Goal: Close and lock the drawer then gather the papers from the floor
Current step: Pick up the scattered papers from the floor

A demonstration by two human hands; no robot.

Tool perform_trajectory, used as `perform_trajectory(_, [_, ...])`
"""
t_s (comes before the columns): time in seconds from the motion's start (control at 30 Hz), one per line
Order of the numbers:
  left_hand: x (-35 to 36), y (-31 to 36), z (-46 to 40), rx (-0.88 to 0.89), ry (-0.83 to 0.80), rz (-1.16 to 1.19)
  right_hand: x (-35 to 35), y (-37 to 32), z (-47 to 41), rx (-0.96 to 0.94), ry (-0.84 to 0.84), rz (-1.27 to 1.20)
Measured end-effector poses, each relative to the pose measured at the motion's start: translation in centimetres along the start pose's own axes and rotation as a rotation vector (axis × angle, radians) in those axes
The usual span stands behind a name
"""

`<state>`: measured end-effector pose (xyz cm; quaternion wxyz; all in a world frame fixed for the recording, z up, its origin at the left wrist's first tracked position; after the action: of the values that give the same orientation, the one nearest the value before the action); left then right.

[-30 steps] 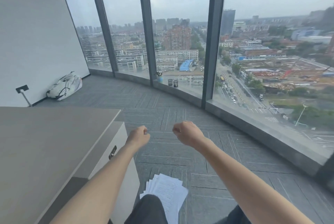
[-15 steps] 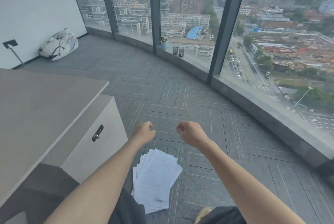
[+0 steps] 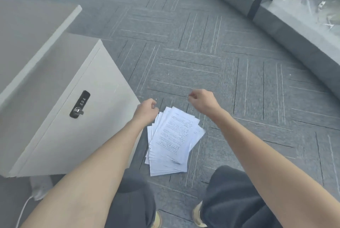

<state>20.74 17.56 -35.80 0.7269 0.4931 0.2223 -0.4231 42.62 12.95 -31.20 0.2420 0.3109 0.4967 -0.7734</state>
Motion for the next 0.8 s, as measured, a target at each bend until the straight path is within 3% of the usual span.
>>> perform_trajectory(0.5, [14.2,-13.4,-11.9,-0.212,-0.13,-0.021,18.3,14.1,-8.2,0.256,-0.21,-0.048])
perform_trajectory(0.8, [21.1,-22.6,-13.7,-0.369,-0.196,-0.053,29.3,23.9,-6.0,0.611,-0.284,-0.235])
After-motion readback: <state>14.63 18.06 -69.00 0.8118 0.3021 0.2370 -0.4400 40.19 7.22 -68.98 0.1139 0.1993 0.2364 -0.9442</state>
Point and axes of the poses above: each hand's wrist, its own z-axis away from the middle knuckle, its own x-axis out of the palm, y = z × x, the point moved 7 cm from there along -z, towards the middle knuckle, and after that the axes turned 2 degrees about y, right-handed, at the moved point
